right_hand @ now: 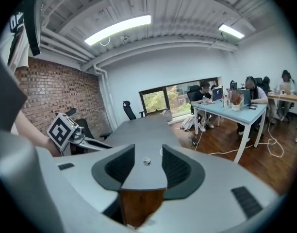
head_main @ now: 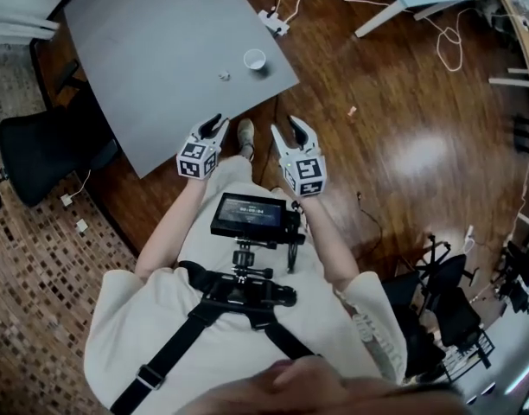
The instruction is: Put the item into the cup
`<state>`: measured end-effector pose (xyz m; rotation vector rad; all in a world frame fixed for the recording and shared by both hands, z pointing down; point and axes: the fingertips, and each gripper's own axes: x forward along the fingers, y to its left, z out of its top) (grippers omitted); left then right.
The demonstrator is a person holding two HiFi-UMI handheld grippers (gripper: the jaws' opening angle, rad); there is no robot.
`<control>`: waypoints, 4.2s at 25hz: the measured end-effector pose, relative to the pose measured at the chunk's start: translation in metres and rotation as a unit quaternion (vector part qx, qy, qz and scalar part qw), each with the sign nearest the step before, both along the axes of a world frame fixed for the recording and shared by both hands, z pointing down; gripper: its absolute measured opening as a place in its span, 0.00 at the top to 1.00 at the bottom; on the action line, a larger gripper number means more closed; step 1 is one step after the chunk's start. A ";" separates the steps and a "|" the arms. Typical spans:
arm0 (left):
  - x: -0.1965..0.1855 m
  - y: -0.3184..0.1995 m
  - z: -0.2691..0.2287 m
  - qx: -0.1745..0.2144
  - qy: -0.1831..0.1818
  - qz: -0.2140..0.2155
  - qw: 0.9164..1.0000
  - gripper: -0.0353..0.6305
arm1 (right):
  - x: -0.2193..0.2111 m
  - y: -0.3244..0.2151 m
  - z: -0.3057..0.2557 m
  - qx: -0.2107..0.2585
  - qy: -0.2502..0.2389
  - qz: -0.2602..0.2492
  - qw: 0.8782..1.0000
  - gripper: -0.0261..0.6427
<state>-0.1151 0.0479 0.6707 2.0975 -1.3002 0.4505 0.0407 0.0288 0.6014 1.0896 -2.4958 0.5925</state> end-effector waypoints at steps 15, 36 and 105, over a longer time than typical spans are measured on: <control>-0.044 -0.085 0.096 -0.074 -0.033 0.050 0.995 0.81 | -0.045 -0.100 0.022 -0.012 0.029 0.019 0.999 0.68; -0.071 -0.135 0.243 -0.238 -0.140 0.029 0.961 0.70 | -0.007 -0.162 0.051 -0.048 0.037 -0.026 0.998 0.68; 0.034 -0.209 0.143 -0.113 -0.140 0.150 0.972 0.79 | 0.002 -0.160 0.085 -0.055 0.024 -0.004 0.998 0.68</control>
